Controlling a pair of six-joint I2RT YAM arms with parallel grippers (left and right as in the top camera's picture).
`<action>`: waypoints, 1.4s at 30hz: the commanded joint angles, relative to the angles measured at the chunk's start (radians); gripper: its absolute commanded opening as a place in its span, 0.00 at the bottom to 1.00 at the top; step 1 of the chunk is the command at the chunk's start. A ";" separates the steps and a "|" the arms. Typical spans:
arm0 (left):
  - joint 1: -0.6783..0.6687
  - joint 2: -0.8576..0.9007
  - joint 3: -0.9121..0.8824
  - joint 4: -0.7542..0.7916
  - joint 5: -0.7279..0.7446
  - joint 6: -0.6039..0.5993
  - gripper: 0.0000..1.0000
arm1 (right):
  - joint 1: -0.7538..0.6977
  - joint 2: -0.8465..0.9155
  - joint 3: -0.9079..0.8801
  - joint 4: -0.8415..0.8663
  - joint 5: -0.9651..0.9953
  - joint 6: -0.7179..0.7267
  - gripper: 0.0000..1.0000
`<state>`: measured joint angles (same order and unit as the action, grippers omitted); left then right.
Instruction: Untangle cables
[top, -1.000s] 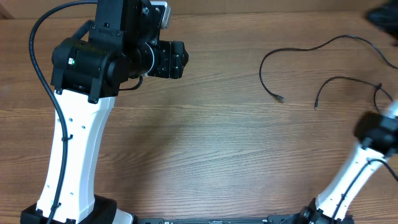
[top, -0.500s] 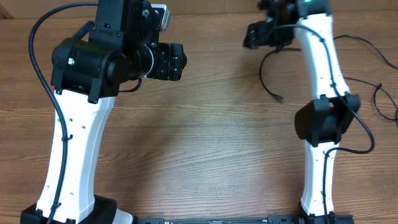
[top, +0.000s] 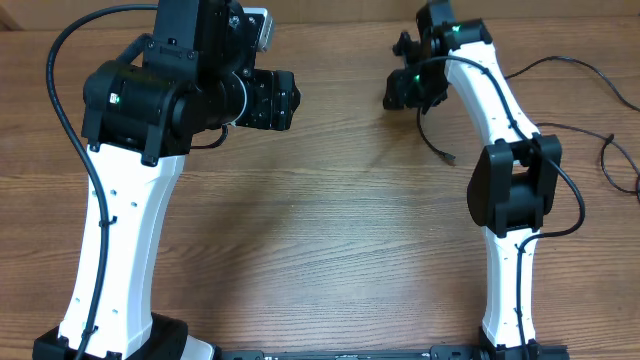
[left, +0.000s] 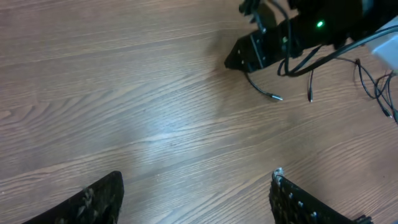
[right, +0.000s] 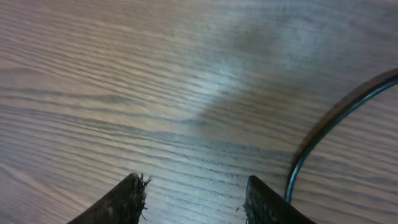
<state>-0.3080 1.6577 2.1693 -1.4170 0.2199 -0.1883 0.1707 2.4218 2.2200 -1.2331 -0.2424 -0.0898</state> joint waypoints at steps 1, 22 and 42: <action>-0.007 -0.016 -0.001 0.000 -0.009 0.001 0.75 | -0.002 -0.016 -0.057 0.032 0.006 0.008 0.44; -0.007 -0.016 -0.001 -0.008 0.018 0.000 0.75 | -0.005 -0.016 -0.206 0.224 0.072 0.028 0.11; -0.007 -0.016 -0.001 -0.016 0.021 -0.004 0.75 | -0.265 -0.002 -0.207 0.189 0.214 0.030 0.09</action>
<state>-0.3080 1.6577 2.1685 -1.4361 0.2283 -0.1883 -0.0624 2.4218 2.0174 -1.0420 -0.1017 -0.0559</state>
